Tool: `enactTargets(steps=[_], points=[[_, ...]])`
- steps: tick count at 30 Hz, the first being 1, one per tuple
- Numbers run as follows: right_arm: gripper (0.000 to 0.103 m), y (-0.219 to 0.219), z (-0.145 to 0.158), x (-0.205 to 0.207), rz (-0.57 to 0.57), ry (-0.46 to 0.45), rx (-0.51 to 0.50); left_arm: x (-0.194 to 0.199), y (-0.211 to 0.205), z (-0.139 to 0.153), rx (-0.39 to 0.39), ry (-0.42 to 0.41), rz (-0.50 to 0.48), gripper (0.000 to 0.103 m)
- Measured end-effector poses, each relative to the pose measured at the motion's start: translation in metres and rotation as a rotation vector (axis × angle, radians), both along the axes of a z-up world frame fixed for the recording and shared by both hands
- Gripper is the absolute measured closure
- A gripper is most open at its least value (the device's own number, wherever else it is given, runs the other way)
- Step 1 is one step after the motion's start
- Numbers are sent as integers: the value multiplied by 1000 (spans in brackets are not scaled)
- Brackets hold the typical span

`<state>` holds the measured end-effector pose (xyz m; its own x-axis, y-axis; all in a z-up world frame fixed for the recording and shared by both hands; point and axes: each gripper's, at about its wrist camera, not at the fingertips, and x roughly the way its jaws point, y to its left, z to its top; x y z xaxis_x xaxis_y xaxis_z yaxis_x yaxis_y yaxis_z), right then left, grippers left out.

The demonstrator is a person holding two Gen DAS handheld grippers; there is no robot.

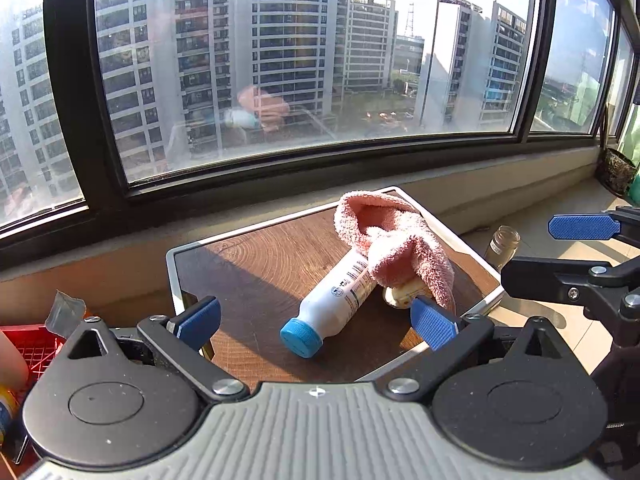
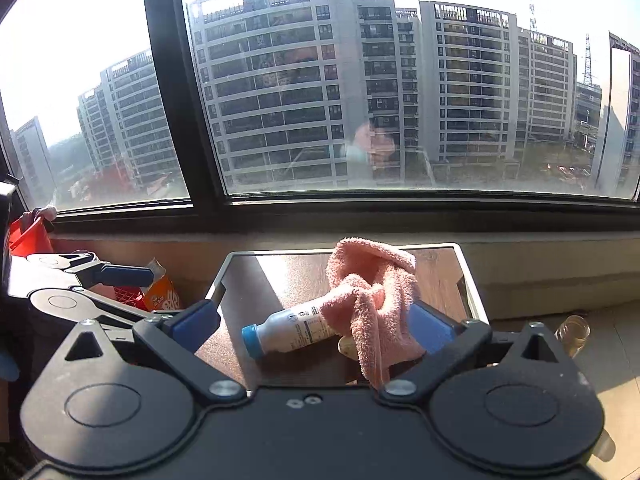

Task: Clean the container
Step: 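Lower the towel onto the tray beside the bottle and open the right tool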

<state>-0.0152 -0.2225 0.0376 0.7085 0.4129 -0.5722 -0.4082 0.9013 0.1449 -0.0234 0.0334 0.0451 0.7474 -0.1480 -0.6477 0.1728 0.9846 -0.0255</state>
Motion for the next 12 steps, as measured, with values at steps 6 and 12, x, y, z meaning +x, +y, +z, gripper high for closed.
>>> enactTargets(steps=[6,12], points=[[1,-8,-6,-7,-61,24,-4,1,0,-7,4,7,-11,1],[1,-11,-11,-9,-95,29,-43,0,2,-10,-8,22,-21,1]])
